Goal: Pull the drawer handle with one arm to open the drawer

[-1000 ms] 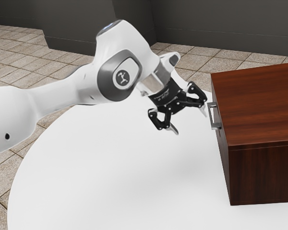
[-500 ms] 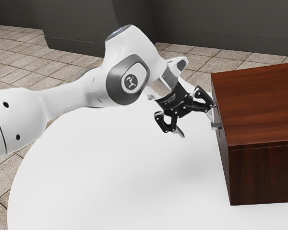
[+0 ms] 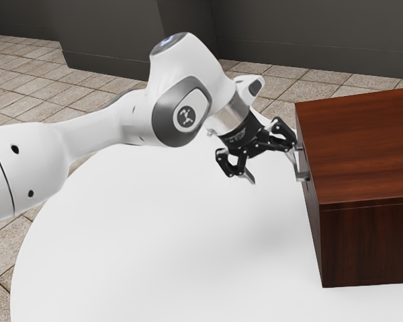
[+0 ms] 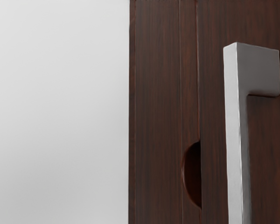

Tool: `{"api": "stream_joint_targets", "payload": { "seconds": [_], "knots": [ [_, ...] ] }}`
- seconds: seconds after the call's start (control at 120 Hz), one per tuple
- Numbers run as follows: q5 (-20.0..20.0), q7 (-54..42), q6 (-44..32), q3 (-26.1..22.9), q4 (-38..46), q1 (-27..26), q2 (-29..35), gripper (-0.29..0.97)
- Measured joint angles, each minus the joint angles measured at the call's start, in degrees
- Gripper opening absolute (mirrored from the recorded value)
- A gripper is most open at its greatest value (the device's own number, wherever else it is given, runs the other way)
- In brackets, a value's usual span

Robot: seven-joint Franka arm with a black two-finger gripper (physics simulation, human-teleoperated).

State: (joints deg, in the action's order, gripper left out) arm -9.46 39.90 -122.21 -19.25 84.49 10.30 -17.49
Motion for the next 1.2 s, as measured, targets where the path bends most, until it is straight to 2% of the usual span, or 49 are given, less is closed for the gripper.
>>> {"api": "stream_joint_targets", "payload": {
  "seconds": [0.483, 1.2],
  "knots": [
    [0.9, -0.2, -1.4, 0.2, -1.1, -0.8, -2.0, 0.68],
    [0.7, -0.3, -1.5, 0.3, 5.2, 1.6, 3.0, 0.68]
  ]
}}
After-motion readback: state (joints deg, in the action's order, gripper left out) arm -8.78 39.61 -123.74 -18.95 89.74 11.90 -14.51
